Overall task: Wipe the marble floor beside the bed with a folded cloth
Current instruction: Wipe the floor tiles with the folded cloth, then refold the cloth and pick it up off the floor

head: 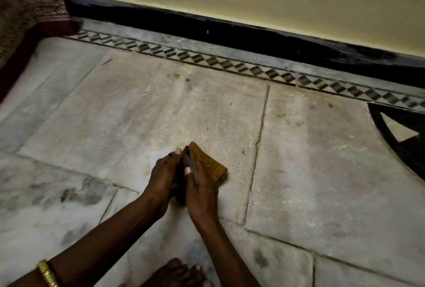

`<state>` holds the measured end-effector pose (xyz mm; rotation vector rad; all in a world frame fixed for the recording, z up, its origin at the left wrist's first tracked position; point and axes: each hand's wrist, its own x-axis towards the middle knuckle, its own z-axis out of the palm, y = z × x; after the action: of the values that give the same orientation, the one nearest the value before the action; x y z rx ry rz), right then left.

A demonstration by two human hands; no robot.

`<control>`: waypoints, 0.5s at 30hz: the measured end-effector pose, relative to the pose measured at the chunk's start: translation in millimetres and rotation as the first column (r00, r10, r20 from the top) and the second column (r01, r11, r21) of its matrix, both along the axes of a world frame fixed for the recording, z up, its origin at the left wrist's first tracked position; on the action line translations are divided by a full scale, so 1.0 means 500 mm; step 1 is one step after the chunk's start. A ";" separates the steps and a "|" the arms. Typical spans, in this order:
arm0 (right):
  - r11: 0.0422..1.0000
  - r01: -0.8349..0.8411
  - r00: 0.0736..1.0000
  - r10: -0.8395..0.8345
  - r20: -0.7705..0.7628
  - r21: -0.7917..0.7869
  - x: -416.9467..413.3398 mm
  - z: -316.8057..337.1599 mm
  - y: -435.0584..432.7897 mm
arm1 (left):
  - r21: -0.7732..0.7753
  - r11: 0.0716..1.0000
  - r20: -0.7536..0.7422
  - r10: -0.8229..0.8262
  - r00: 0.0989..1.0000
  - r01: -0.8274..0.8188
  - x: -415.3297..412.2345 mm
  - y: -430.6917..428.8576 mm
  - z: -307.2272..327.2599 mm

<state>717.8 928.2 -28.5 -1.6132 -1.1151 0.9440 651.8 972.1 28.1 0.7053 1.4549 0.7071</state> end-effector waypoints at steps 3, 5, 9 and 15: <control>0.999 -0.038 0.991 0.036 -0.127 -0.014 0.004 0.031 -0.009 | -0.038 0.996 -0.027 0.074 0.997 -0.075 -0.013 0.004 0.002; 0.995 -0.076 0.984 0.064 -0.169 -0.063 0.010 0.043 -0.010 | -0.043 0.993 -0.046 0.103 0.994 -0.105 -0.023 0.002 0.002; 0.988 -0.069 0.969 0.034 -0.243 -0.138 0.029 0.057 0.002 | 0.027 0.997 -0.018 0.072 0.997 -0.072 -0.027 -0.012 0.008; 0.962 0.177 0.902 -0.242 -0.358 -0.206 0.066 0.049 0.023 | 0.074 0.997 0.072 0.000 0.997 -0.006 -0.058 0.000 0.017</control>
<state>751.0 939.7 -3.9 -1.5594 -0.5925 1.1697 622.6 972.2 36.6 0.7276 1.3705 0.7843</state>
